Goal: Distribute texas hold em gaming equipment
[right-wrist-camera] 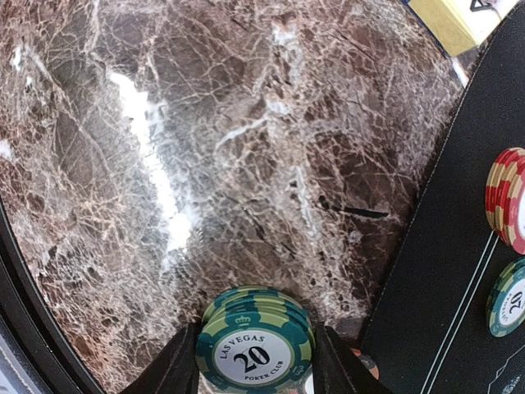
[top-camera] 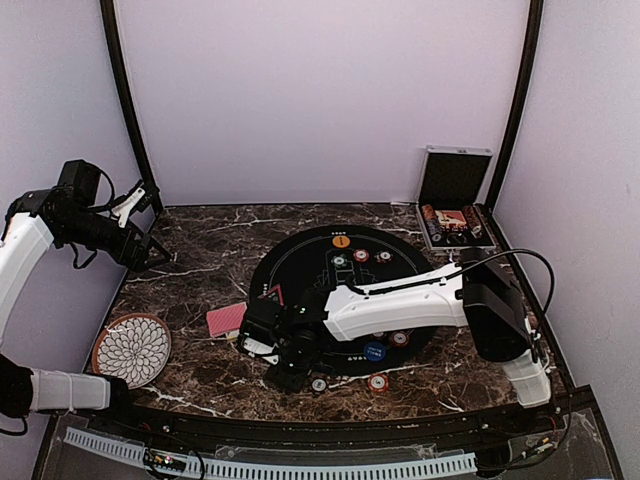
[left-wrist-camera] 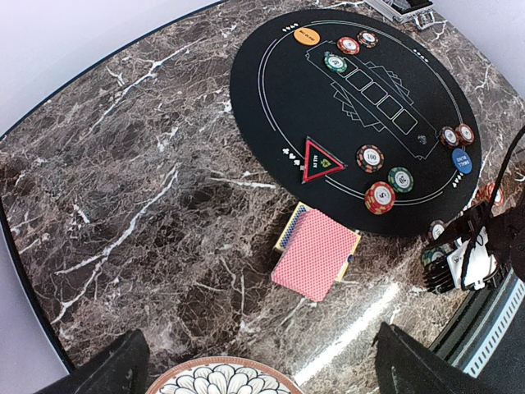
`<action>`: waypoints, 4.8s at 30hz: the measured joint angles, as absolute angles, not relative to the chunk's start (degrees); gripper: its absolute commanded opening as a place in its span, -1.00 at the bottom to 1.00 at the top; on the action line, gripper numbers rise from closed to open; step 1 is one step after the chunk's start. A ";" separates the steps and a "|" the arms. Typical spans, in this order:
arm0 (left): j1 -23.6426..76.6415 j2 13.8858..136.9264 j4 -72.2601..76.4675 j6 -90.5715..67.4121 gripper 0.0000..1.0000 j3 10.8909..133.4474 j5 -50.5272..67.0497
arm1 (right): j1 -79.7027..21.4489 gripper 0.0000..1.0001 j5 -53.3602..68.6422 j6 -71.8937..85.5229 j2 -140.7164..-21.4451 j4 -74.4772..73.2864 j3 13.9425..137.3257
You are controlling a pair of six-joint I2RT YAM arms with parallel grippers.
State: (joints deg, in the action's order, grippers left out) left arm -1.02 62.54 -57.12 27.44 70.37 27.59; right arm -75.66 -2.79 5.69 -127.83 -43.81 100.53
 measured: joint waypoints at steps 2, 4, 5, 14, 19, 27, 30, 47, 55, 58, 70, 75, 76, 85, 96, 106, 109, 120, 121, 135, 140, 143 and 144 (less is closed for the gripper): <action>-1.02 62.54 -57.12 27.44 0.97 70.37 27.59 | -75.66 -0.14 -2.79 5.61 -127.83 -43.83 100.55; -1.02 62.54 -57.12 27.44 0.97 70.37 27.59 | -75.66 -0.18 -2.79 5.63 -127.83 -43.92 100.62; -1.02 62.54 -57.10 27.44 0.98 70.37 27.59 | -75.66 -0.20 -2.79 5.63 -127.83 -44.01 100.71; -1.02 62.54 -57.12 27.44 0.98 70.37 27.59 | -75.66 -0.61 -3.11 5.63 -127.83 -45.56 102.39; -1.02 62.54 -57.12 27.44 0.97 70.37 27.59 | -75.64 -0.62 -3.88 6.04 -127.70 -46.19 103.26; -1.02 62.54 -57.10 27.97 0.98 70.17 27.59 | -73.67 -0.63 -3.62 8.08 -123.20 -46.59 101.54; -1.02 62.70 -57.12 28.40 0.98 69.28 27.62 | -71.20 -0.63 -2.98 9.78 -119.37 -45.67 98.24; 0.47 64.95 -57.14 30.83 0.98 66.28 27.90 | -55.70 -0.63 -3.20 17.32 -109.49 -40.62 78.81; 3.79 64.95 -57.10 30.83 0.98 64.40 26.59 | -55.79 -0.43 -2.96 18.17 -109.71 -38.33 76.49; 5.26 64.95 -56.99 30.83 0.98 63.70 25.63 | -55.79 -0.30 -2.96 18.22 -110.19 -37.76 76.36; 8.60 66.96 -55.48 31.51 0.98 60.31 22.33 | -55.79 0.25 -2.96 18.61 -112.01 -36.84 76.12; 9.80 69.08 -54.17 32.38 0.98 60.05 21.54 | -55.79 0.26 -3.01 19.09 -111.98 -37.17 76.16; 10.17 69.52 -53.76 32.49 0.98 59.83 21.50 | -55.79 0.27 -2.98 19.18 -111.96 -37.39 76.23; 14.46 73.54 -49.45 33.26 0.98 55.75 20.14 | -55.79 0.70 -2.59 21.08 -108.88 -38.74 80.68; 19.73 76.93 -42.33 39.75 0.97 51.00 17.56 | -55.79 0.88 -2.76 24.43 -105.84 -38.41 82.28; 20.18 78.02 -36.69 51.18 0.98 49.01 18.02 | -55.79 0.97 -2.59 27.16 -104.22 -38.52 82.94; 20.56 79.50 -35.35 53.25 0.98 48.27 17.32 | -55.79 0.97 -2.59 27.55 -103.92 -38.59 83.09; 21.85 83.66 -33.21 55.55 0.98 47.86 15.70 | -55.79 0.97 -2.63 28.01 -103.77 -38.89 83.88; 21.98 83.79 -32.91 55.53 0.98 47.86 15.57 | -55.79 0.97 -2.66 28.01 -103.70 -38.92 83.88; 23.62 86.50 -30.06 55.37 0.97 47.86 11.73 | -55.79 0.97 -3.01 28.01 -103.39 -39.00 83.88; 23.66 86.78 -28.75 54.78 0.98 47.86 10.85 | -55.79 0.97 -3.01 27.99 -103.39 -39.00 83.88; 23.79 87.22 -28.27 54.35 0.98 47.86 10.83 | -55.79 0.97 -3.01 28.01 -103.39 -38.98 83.88; 23.88 87.46 -28.18 54.19 0.98 47.86 10.83 | -55.79 0.97 -3.01 28.01 -103.39 -38.98 83.88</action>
State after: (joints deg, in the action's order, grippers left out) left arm 23.88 87.46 -28.18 54.19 47.86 10.83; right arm -55.79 -3.01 28.01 -103.39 -38.98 83.88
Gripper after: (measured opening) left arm 0.988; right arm 0.986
